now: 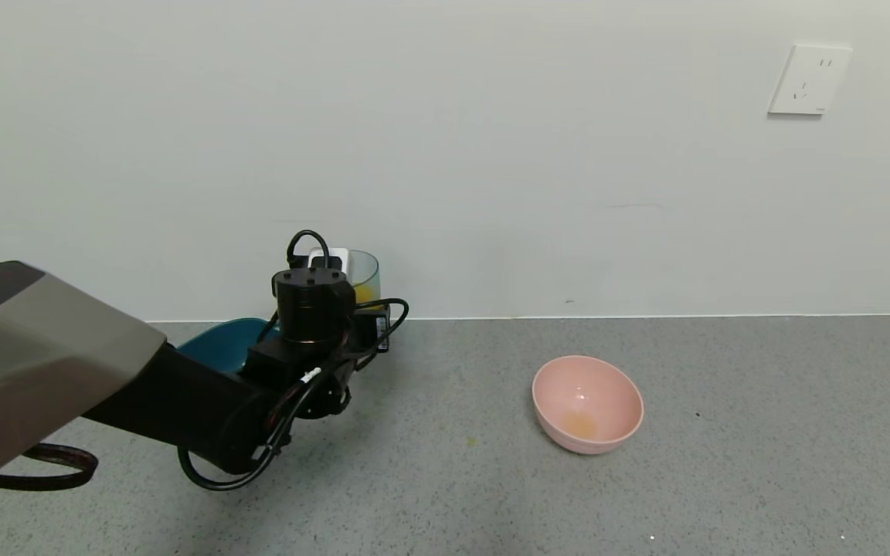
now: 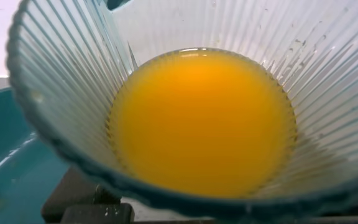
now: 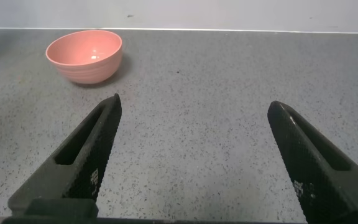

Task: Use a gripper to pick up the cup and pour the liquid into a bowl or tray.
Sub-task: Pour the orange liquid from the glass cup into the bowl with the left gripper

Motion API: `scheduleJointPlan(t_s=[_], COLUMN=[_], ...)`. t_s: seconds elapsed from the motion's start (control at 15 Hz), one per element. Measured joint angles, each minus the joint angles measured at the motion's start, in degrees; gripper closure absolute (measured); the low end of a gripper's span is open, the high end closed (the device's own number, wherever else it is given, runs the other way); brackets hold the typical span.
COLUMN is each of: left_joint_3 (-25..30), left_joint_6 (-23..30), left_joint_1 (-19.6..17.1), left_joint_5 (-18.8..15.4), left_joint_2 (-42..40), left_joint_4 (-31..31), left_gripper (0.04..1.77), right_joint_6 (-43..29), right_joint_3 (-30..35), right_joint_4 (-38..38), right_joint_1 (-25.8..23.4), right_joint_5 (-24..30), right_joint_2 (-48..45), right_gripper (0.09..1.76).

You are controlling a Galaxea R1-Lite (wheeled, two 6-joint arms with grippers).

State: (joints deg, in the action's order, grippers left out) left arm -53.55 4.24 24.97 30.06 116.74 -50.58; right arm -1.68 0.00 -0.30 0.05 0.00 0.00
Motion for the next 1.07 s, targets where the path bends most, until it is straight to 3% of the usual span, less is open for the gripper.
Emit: scheduleJointPlan(t_s=[0.47,0.93,1.07], left_joint_3=[3.1,6.8,7.7], left_joint_6=[-0.1,-1.9,-3.5], left_joint_1=[-8.8,-21.5,-24.3], left_joint_5=[-2.9,-10.7,-11.5], left_joint_2=[-2.5,-5.5,-6.2], left_joint_4=[-0.2,-0.1,-0.1], left_gripper=[0.51,0.51,0.51], right_joint_6=[0.0,0.0,0.0], right_joint_3=[0.0,0.0,0.0], right_joint_4=[0.0,0.0,0.0], right_joint_1=[0.0,0.0,0.0], right_joint_5=[0.0,0.0,0.0], right_joint_2=[0.0,0.0,0.0], right_gripper=[0.14,0.14,0.14])
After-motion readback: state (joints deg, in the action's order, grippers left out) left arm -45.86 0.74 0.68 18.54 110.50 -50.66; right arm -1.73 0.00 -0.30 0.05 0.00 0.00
